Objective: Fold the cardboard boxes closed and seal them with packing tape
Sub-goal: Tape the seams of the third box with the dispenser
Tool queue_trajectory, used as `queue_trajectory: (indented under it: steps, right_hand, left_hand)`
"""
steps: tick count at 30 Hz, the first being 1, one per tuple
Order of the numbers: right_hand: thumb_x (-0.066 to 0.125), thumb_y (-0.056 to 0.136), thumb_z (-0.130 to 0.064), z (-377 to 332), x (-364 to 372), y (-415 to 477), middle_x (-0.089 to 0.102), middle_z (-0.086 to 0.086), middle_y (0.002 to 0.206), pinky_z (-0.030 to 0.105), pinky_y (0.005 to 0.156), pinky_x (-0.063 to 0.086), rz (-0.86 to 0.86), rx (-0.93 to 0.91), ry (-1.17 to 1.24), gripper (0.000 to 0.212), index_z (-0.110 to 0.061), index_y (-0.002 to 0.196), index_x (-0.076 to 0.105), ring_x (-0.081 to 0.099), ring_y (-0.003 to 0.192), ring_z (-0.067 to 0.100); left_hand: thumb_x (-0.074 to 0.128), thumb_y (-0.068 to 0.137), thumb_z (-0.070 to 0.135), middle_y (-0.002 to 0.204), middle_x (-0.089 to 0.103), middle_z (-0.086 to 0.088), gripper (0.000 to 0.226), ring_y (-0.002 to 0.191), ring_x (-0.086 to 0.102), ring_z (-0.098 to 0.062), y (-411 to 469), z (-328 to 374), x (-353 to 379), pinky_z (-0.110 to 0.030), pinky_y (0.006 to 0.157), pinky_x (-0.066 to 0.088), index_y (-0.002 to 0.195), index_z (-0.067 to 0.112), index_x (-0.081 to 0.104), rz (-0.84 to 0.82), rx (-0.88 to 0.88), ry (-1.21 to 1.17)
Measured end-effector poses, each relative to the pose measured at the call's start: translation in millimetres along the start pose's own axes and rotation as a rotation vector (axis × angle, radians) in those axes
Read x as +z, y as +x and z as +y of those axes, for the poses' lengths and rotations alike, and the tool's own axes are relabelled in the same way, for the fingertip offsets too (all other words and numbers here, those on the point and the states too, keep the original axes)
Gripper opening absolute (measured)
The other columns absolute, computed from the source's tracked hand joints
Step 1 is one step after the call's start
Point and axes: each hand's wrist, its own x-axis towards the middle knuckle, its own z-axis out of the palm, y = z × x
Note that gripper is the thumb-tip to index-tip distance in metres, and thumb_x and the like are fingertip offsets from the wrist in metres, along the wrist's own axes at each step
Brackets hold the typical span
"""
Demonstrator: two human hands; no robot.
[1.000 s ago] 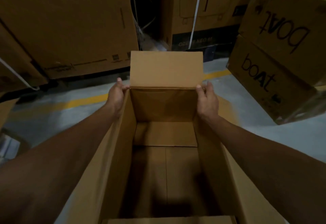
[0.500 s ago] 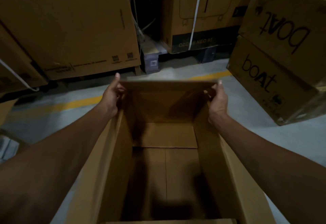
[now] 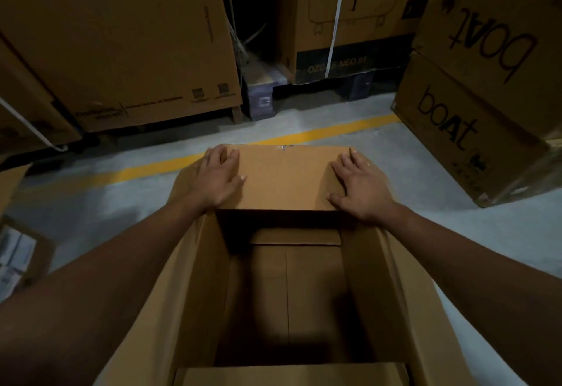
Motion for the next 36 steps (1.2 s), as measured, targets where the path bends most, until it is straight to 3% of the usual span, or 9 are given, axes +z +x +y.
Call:
queue_trajectory:
  steps: [7,11,17,22,24,29,31,33,36]
  right_hand:
    - [0.028,0.098,-0.058,-12.2,0.3,-6.4,-0.008,0.008,0.165,0.063,0.117,0.002,-0.116,0.074,-0.291,0.076,-0.019,0.157,-0.001,-0.017,0.150,0.031]
    - [0.025,0.101,-0.050,-47.5,-7.1,-28.0,-0.007,0.010,0.165,0.072,0.112,-0.002,-0.193,0.152,-0.224,0.068,-0.021,0.157,0.001,-0.016,0.149,0.036]
    - [0.043,0.099,-0.023,-143.6,-13.3,-84.9,0.000,0.006,0.165,0.061,0.119,0.009,-0.271,0.002,0.021,0.065,-0.026,0.157,0.014,-0.007,0.151,0.034]
    - [0.051,0.094,-0.031,-232.3,5.3,-149.1,0.010,0.013,0.164,0.051,0.119,0.022,-0.384,-0.135,0.197,0.061,-0.026,0.152,0.030,0.008,0.151,0.031]
    - [0.052,0.094,-0.031,-254.1,7.7,-177.4,0.010,0.015,0.164,0.052,0.119,0.021,-0.451,-0.149,0.214,0.058,-0.027,0.150,0.035,0.008,0.151,0.031]
    - [0.046,0.094,-0.024,-264.3,8.0,-244.8,0.010,0.009,0.164,0.052,0.120,0.016,-0.588,-0.087,0.120,0.058,-0.023,0.150,0.034,0.007,0.151,0.029]
    - [0.047,0.091,-0.025,-258.1,7.1,-258.5,0.027,0.011,0.159,0.043,0.119,0.023,-0.598,-0.066,0.113,0.053,-0.020,0.144,0.043,0.020,0.147,0.028]
    - [0.050,0.090,-0.027,-255.5,-2.9,-267.2,0.043,0.012,0.148,0.036,0.116,0.030,-0.620,-0.041,0.138,0.050,-0.017,0.139,0.049,0.035,0.140,0.028]
    - [0.053,0.090,-0.029,-256.7,-22.3,-270.8,0.053,0.013,0.137,0.037,0.105,0.044,-0.616,0.030,0.233,0.047,-0.013,0.133,0.052,0.049,0.126,0.033]
  left_hand:
    - [0.043,0.102,0.044,0.166,-0.008,-0.007,0.069,0.152,-0.007,-0.036,-29.6,5.3,3.1,-0.056,0.121,0.012,0.159,0.021,0.011,-0.038,-0.038,0.088]
    - [0.047,0.100,0.042,0.166,-0.015,-0.004,0.078,0.152,-0.007,-0.034,-84.0,8.3,0.9,-0.055,0.122,0.011,0.159,0.018,0.002,-0.055,-0.098,0.019]
    - [0.037,0.100,0.058,0.166,-0.014,-0.004,0.084,0.153,-0.007,-0.027,-160.6,8.3,-4.7,-0.057,0.121,0.010,0.158,0.020,-0.010,-0.164,-0.281,-0.254]
    - [0.022,0.100,0.063,0.166,0.009,-0.010,0.076,0.151,0.010,-0.032,-226.3,-7.5,2.0,-0.054,0.120,0.016,0.157,0.014,0.012,-0.198,-0.490,-0.462]
    - [0.023,0.099,0.063,0.158,0.025,-0.018,0.072,0.145,0.025,-0.038,-248.9,-17.1,12.5,-0.054,0.117,0.023,0.150,0.013,0.028,-0.182,-0.627,-0.508]
    - [0.042,0.092,0.071,0.148,0.040,-0.024,0.089,0.133,0.041,-0.044,-309.3,-40.9,26.0,-0.053,0.112,0.034,0.152,0.008,0.024,-0.266,-1.003,-0.769]
    - [0.055,0.092,0.061,0.138,0.052,-0.024,0.076,0.125,0.050,-0.042,-325.5,-48.2,9.7,-0.049,0.106,0.041,0.138,0.002,0.042,-0.235,-0.967,-0.788]
    - [0.067,0.088,0.052,0.113,0.066,-0.021,0.053,0.110,0.060,-0.038,-334.1,-54.8,-19.5,-0.042,0.094,0.049,0.107,0.002,0.063,-0.152,-0.904,-0.716]
    - [0.076,0.077,0.036,0.082,0.068,-0.015,0.030,0.089,0.067,-0.034,-335.1,-55.4,-79.9,-0.038,0.077,0.053,0.074,0.008,0.067,-0.040,-0.812,-0.878]
